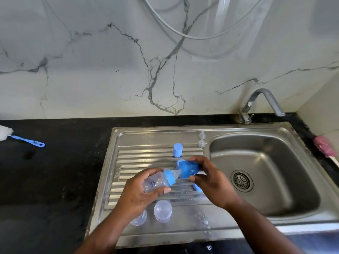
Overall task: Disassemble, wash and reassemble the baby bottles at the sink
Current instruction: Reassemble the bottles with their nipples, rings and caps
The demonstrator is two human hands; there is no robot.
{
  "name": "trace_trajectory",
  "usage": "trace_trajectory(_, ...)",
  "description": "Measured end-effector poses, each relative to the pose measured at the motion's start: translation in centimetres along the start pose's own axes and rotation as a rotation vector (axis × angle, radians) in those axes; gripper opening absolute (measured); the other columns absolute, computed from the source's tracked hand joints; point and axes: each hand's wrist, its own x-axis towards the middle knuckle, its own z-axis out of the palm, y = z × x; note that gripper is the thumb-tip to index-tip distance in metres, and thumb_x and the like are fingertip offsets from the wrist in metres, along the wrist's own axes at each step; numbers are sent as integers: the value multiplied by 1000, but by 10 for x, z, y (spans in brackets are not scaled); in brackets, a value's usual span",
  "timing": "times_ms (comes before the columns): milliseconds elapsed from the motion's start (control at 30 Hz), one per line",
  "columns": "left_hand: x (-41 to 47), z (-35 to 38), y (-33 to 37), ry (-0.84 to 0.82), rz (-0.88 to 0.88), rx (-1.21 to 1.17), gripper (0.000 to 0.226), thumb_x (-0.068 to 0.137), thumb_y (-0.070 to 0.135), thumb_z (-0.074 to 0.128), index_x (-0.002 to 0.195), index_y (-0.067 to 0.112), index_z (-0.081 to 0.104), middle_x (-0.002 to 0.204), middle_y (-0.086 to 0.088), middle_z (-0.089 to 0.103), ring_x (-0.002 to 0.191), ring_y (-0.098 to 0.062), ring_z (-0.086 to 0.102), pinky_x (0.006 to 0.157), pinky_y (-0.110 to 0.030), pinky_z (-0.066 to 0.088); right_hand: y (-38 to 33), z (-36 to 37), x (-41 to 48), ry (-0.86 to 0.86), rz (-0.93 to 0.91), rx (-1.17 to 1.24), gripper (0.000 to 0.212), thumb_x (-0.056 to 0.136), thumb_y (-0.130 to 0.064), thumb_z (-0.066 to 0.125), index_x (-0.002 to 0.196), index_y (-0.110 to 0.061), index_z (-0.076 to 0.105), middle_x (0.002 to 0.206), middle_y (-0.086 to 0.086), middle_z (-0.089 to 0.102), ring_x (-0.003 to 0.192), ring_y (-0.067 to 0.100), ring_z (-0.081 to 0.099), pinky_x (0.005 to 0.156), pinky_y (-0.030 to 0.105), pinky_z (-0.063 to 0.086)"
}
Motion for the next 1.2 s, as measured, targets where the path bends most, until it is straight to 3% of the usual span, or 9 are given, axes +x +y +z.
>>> trace_trajectory(133, -7, 5, 4, -37, 34, 12, 58, 69, 49, 90, 121, 37, 68, 119, 18, 71, 113, -3, 64, 99, -31, 52, -4, 0, -8, -126, -18, -16, 50, 92, 1, 68, 127, -35, 62, 127, -9, 65, 115, 15, 64, 88, 26, 54)
trace_trajectory(267, -16, 6, 8, -31, 58, 9, 56, 70, 45, 90, 120, 36, 69, 118, 17, 71, 114, -4, 64, 98, -30, 52, -9, 3, -17, -171, -38, -38, 46, 93, -2, 68, 128, -31, 61, 124, -17, 65, 116, 14, 65, 91, 23, 53)
trace_trajectory(433, -28, 6, 11, -14, 98, 27, 54, 68, 43, 92, 117, 35, 70, 115, 19, 71, 111, -2, 64, 89, -10, 47, -10, 8, -25, -181, -33, -118, 45, 94, -15, 72, 129, -40, 61, 117, -15, 68, 103, 10, 69, 93, 22, 53)
trace_trajectory(600, -32, 8, 13, 17, 132, 12, 50, 70, 45, 90, 114, 34, 71, 109, 13, 72, 104, -10, 67, 87, -25, 55, -17, 10, -26, -148, -46, -194, 38, 95, -25, 72, 131, -35, 63, 106, -11, 72, 99, 10, 70, 92, 25, 55)
trace_trajectory(800, -30, 8, 16, 71, 247, 117, 49, 72, 44, 90, 115, 32, 70, 107, 16, 66, 105, -11, 64, 87, -25, 52, -36, 16, -19, -125, -37, -304, 12, 99, -38, 62, 111, -35, 65, 71, -6, 69, 64, 8, 67, 68, 23, 55)
trace_trajectory(900, -27, 5, 14, 43, 283, 188, 51, 73, 51, 86, 118, 34, 67, 109, 16, 64, 106, -12, 62, 88, -29, 52, -40, 19, -21, -110, 7, -287, 37, 93, -57, 56, 104, -25, 71, 69, -5, 68, 57, 8, 64, 60, 29, 57)
trace_trajectory(1067, -18, -6, 13, 36, 279, 261, 57, 75, 62, 80, 123, 40, 60, 114, 26, 58, 113, -1, 54, 93, -26, 48, -49, 28, -12, 2, -30, -208, 36, 86, -61, 64, 97, -27, 73, 67, 6, 66, 53, 11, 58, 58, 35, 54)
trace_trajectory(1200, -8, -17, 12, 94, 298, 343, 61, 72, 71, 74, 125, 45, 58, 113, 32, 55, 112, 5, 48, 96, -27, 42, -59, 43, 6, 49, -70, -191, 41, 76, -66, 72, 99, -31, 73, 65, -3, 61, 55, 15, 53, 55, 28, 47)
